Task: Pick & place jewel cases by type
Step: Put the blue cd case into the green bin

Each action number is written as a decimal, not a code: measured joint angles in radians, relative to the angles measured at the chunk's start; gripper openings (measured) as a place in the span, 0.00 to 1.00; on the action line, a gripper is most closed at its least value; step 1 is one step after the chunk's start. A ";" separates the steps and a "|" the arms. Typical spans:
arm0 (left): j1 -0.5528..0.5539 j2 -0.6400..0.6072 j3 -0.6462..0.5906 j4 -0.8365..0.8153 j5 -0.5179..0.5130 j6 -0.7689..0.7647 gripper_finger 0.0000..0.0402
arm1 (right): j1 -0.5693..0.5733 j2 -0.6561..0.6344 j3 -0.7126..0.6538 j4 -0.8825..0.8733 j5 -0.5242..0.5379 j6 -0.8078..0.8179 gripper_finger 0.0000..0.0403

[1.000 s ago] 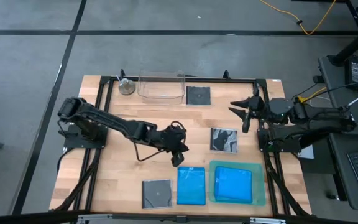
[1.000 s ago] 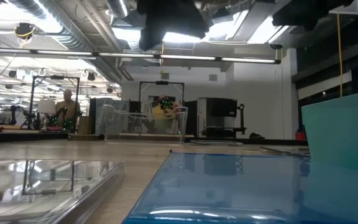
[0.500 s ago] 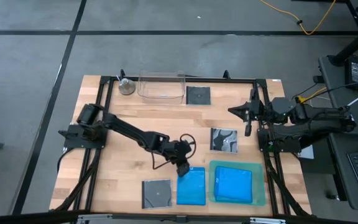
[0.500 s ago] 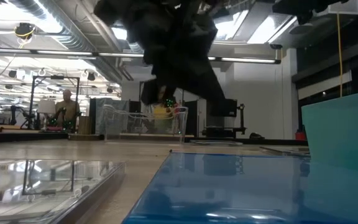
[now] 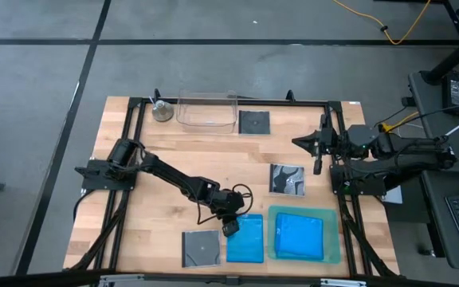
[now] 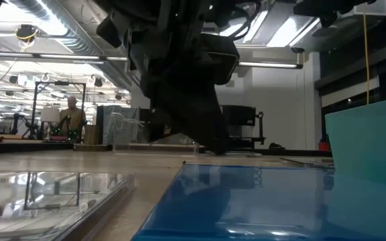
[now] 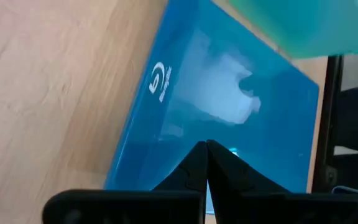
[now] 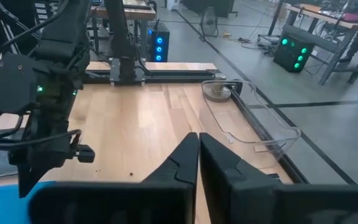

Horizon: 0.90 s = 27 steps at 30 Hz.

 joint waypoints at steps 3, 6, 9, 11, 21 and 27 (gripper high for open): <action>0.003 0.004 0.000 -0.001 0.006 0.026 0.00 | 0.000 0.001 0.000 0.001 0.000 -0.001 0.06; 0.014 0.004 0.000 -0.032 -0.014 0.061 0.00 | 0.000 0.006 0.000 0.002 0.003 -0.003 0.06; 0.038 0.005 0.001 -0.080 -0.019 0.081 0.00 | 0.000 0.010 0.000 0.010 0.020 -0.005 0.06; 0.054 0.004 0.002 -0.101 -0.017 0.097 0.00 | 0.000 0.012 0.000 0.013 0.027 -0.007 0.06; 0.151 0.001 0.004 -0.161 -0.014 0.191 0.00 | 0.000 0.012 0.000 0.029 0.029 -0.028 0.06; 0.215 0.000 0.005 -0.193 -0.022 0.222 0.00 | 0.000 0.012 0.000 0.028 0.029 -0.028 0.06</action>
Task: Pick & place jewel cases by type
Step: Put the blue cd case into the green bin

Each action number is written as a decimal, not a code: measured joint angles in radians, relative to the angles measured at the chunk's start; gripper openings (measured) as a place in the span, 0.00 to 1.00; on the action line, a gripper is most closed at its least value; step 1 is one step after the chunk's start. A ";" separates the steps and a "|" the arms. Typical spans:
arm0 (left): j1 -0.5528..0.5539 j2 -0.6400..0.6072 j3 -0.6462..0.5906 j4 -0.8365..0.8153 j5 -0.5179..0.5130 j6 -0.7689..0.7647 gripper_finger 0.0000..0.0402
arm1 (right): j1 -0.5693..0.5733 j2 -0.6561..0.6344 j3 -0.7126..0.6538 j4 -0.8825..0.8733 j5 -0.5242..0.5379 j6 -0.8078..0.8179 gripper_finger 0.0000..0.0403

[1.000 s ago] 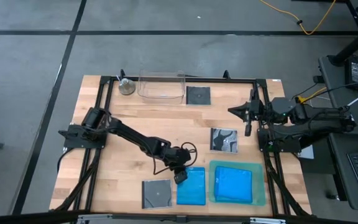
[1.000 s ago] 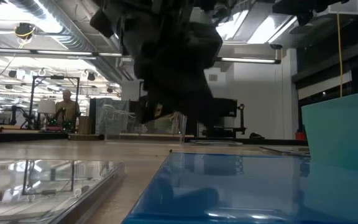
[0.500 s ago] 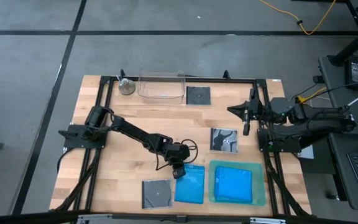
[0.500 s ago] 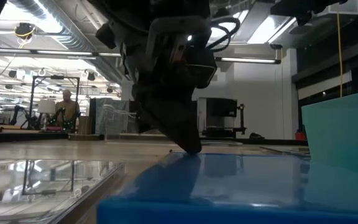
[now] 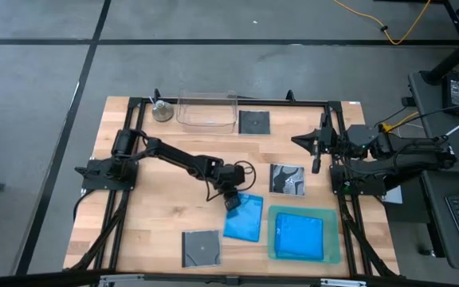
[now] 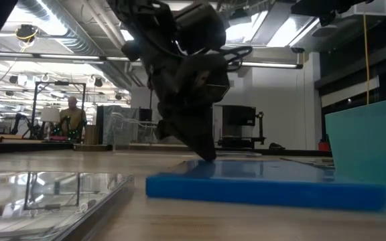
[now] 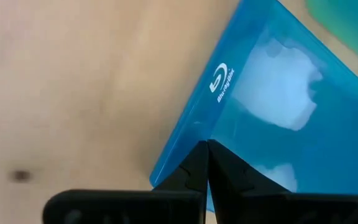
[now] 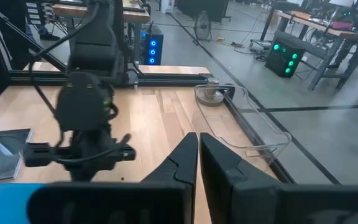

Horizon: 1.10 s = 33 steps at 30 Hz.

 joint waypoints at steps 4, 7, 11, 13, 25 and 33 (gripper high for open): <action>0.043 0.000 0.000 -0.018 -0.025 0.009 0.00 | 0.000 0.000 0.000 0.000 0.000 0.000 0.06; 0.078 0.000 0.000 -0.021 -0.030 0.016 0.00 | 0.000 0.000 0.000 -0.001 0.000 0.000 0.06; 0.120 0.001 -0.001 -0.047 -0.055 0.018 0.00 | 0.000 0.000 0.000 -0.005 0.000 0.000 0.06; 0.140 0.001 -0.001 -0.063 -0.061 0.022 0.00 | 0.000 0.001 0.000 -0.006 0.000 0.000 0.06; 0.197 -0.003 0.000 -0.139 -0.058 0.107 0.00 | 0.000 0.107 0.000 -0.014 -0.001 0.000 0.06; 0.228 -0.016 -0.013 -0.175 -0.051 0.123 0.00 | -0.060 0.225 0.000 -0.014 -0.102 0.083 0.06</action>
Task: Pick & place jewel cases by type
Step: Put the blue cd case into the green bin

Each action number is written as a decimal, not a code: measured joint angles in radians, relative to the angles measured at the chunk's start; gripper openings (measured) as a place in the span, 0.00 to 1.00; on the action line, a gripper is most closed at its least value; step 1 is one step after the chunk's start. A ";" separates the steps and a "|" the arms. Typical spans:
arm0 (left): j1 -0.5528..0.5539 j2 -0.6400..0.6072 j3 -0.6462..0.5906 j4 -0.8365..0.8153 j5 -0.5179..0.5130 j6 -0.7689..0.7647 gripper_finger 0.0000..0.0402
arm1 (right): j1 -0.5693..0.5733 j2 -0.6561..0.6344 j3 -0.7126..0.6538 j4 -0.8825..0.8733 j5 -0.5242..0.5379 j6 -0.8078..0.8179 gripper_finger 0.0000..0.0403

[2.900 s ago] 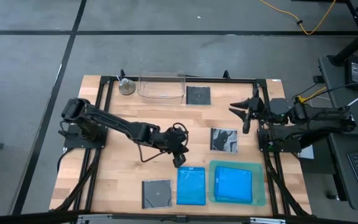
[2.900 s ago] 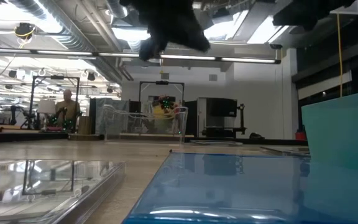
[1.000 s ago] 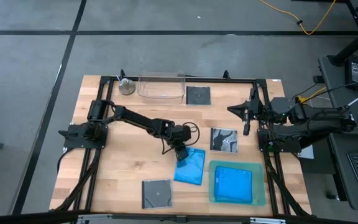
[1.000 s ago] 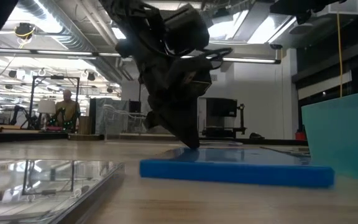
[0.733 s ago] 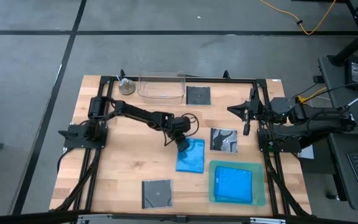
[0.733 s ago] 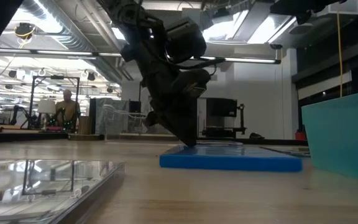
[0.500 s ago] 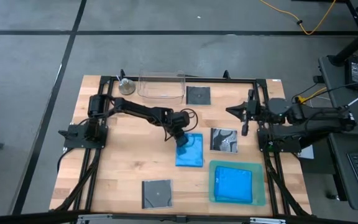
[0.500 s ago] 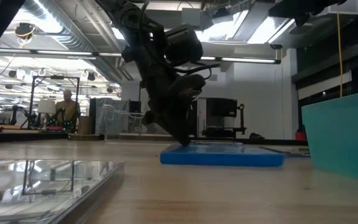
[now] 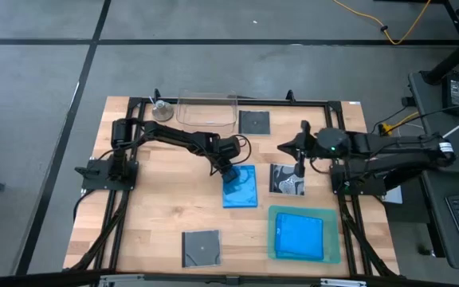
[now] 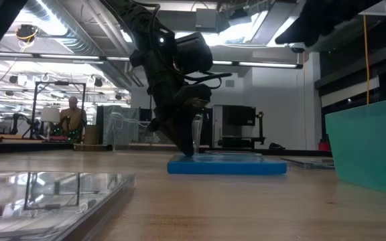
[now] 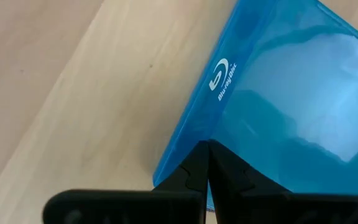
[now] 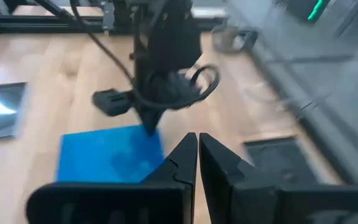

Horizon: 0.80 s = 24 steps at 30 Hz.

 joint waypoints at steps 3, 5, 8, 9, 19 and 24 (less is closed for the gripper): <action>0.011 -0.018 -0.016 -0.008 -0.007 0.010 0.00 | -0.071 0.041 0.000 -0.003 -0.142 0.060 0.06; 0.018 -0.032 -0.024 -0.023 -0.018 0.027 0.00 | -0.121 0.070 0.000 -0.007 -0.236 0.101 0.06; 0.023 -0.063 -0.029 -0.032 -0.027 0.044 0.00 | -0.180 0.117 0.000 -0.010 -0.332 0.153 0.06; 0.024 -0.076 -0.030 -0.034 -0.032 0.045 0.00 | -0.197 0.131 0.000 -0.009 -0.356 0.164 0.06; 0.019 -0.259 -0.033 -0.078 -0.088 0.025 0.01 | -0.294 0.257 0.000 0.030 -0.579 0.288 0.06; 0.001 -0.370 -0.030 -0.112 -0.143 -0.034 0.01 | -0.300 0.317 0.000 0.086 -0.593 0.338 0.06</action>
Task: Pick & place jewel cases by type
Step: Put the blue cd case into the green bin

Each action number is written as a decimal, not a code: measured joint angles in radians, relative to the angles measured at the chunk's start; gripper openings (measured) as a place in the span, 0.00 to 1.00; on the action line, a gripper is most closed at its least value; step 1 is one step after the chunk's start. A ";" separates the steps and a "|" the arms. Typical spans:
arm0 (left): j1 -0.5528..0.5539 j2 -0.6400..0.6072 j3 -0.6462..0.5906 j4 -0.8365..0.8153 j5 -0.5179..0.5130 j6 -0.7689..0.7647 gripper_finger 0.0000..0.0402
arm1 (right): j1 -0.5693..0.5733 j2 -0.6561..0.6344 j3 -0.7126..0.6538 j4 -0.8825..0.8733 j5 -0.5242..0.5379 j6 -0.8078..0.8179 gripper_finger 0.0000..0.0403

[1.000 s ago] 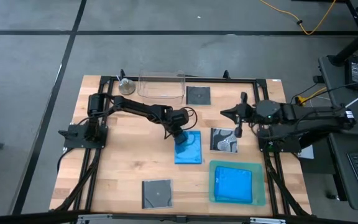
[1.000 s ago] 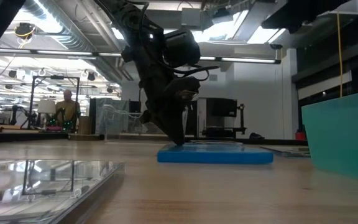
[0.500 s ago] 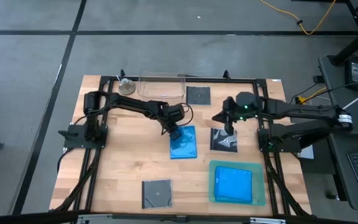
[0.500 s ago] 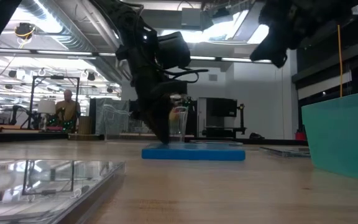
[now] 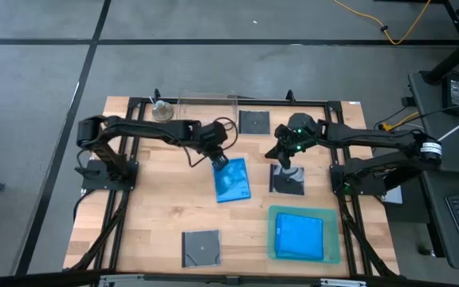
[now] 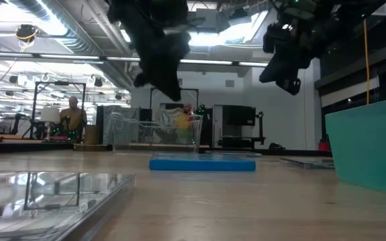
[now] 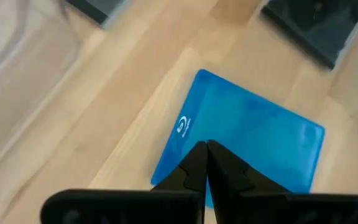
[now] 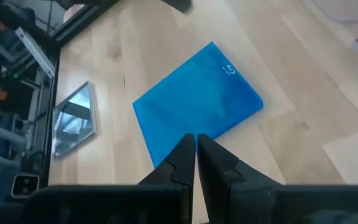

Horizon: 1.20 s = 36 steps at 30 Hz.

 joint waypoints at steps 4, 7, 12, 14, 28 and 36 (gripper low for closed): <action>-0.035 -0.072 0.002 -0.060 -0.050 -0.068 0.01 | 0.000 0.047 0.000 0.049 -0.005 0.000 0.06; -0.075 -0.100 0.002 -0.114 -0.086 -0.129 0.01 | 0.000 0.086 0.000 0.076 -0.011 0.001 0.08; -0.133 -0.104 0.002 -0.233 -0.148 -0.257 0.02 | 0.000 0.155 0.000 0.092 -0.063 0.012 0.21; -0.153 -0.104 -0.015 -0.239 -0.169 -0.307 0.03 | 0.000 0.191 0.000 0.098 -0.094 0.044 0.29; -0.239 -0.111 -0.193 -0.077 -0.194 -0.576 0.15 | 0.004 0.397 0.000 0.219 -0.225 0.152 0.61; -0.246 -0.111 -0.194 -0.065 -0.232 -0.591 0.11 | 0.056 0.399 0.000 0.207 -0.025 -0.080 0.32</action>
